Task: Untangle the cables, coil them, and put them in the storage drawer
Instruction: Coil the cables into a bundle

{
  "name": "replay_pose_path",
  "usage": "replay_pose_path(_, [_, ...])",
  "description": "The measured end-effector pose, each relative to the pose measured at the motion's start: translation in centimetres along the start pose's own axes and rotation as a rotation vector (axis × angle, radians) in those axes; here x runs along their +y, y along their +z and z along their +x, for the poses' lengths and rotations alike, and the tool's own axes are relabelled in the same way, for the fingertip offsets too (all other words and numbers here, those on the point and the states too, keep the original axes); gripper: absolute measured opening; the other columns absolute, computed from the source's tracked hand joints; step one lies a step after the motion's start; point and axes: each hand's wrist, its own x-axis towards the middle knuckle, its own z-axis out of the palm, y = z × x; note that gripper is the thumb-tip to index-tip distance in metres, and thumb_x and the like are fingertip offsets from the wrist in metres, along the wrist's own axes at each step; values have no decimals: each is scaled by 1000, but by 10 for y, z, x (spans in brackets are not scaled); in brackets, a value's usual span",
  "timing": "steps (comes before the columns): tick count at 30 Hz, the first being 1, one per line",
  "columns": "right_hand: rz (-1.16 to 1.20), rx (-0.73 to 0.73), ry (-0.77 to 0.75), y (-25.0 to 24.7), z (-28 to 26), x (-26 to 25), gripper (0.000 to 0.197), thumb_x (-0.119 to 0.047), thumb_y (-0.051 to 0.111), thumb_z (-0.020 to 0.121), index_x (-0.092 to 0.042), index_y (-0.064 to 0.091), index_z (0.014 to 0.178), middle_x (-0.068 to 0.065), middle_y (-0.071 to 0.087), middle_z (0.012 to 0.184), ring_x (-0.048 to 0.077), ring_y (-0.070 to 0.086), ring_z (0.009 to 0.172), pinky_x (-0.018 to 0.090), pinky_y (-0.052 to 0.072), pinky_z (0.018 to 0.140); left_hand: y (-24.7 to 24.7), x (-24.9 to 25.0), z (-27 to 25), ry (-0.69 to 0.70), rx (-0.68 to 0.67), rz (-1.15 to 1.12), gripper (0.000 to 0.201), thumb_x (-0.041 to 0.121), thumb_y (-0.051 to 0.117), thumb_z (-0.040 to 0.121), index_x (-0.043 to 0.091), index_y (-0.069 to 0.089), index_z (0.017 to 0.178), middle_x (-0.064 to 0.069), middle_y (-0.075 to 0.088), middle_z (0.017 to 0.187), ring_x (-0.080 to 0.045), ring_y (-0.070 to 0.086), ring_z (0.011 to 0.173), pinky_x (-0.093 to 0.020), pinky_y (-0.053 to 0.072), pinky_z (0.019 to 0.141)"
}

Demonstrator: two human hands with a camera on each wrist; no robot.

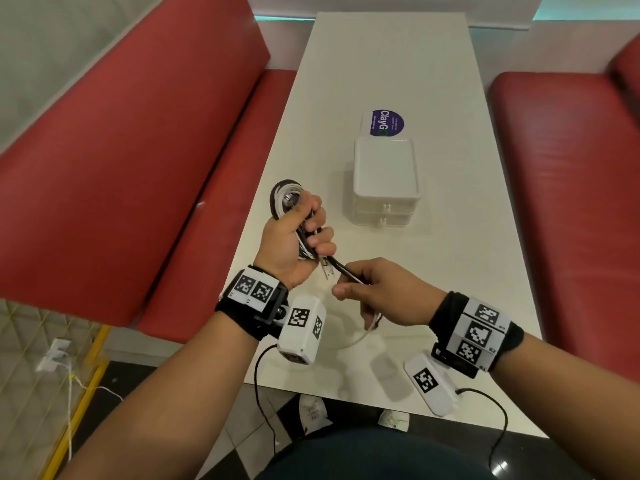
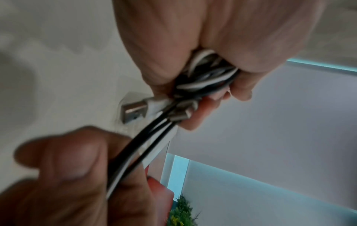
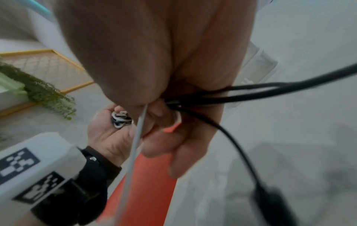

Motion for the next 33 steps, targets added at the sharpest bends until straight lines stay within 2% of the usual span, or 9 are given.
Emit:
replay_pose_path(4, [-173,102,-52,-10,-5,8,23,-43,66,95,-21,66,88,0,61,57,15,49,43,29,44,51,-12,18,5,165,162,181,26,29,53,101,17,49,77,2,30,63,-10,28,46,-24,29,45])
replay_pose_path(10, [-940,271,-55,-39,-5,16,39,-61,58,90,-25,64,78,-7,55,59,16,52,61,29,36,55,-33,18,3,199,260,421,25,30,62,93,18,49,76,1,29,60,-12,28,45,-23,32,44])
replay_pose_path(14, [-534,143,156,-62,-9,30,41,-58,68,87,-20,61,72,-3,59,56,16,58,46,27,44,50,-50,28,-1,224,376,434,26,25,60,98,20,51,74,2,31,59,-12,29,45,-24,32,44])
replay_pose_path(17, [-724,179,196,-72,-14,36,37,-58,74,80,-23,65,73,-7,62,65,9,58,64,28,45,59,-62,38,-5,256,431,464,25,26,63,96,20,49,76,2,31,59,-12,29,45,-25,32,44])
replay_pose_path(20, [-1086,342,227,-80,-18,40,28,-57,66,79,-30,64,86,-11,61,75,12,57,76,30,42,64,-65,42,-7,274,462,457,22,27,62,96,18,50,81,2,31,59,-13,28,46,-26,32,45])
replay_pose_path(22, [-1186,298,280,-85,-16,43,49,-59,66,74,-35,59,116,-8,63,100,19,57,98,36,45,83,-61,38,-8,272,462,490,21,25,62,97,17,52,80,3,33,58,-13,28,46,-27,32,45])
replay_pose_path(26, [-949,186,239,-82,-9,27,106,-66,76,66,-31,27,153,2,48,140,27,43,131,45,36,110,-41,20,-8,218,337,443,28,25,63,97,21,51,71,2,35,59,-15,30,48,-28,34,47])
replay_pose_path(30, [-547,234,-326,-45,-5,-8,83,-53,76,81,-27,37,150,-5,47,144,12,39,136,35,32,116,-6,-1,-8,129,140,322,25,25,58,99,15,48,79,-3,31,64,-15,32,50,-30,37,49])
replay_pose_path(33, [-181,158,-310,-12,5,-16,71,-35,76,87,-28,37,145,-8,65,120,4,60,113,29,44,104,13,-3,-8,131,44,144,21,25,51,102,12,49,86,-4,30,68,-16,33,52,-31,40,52])
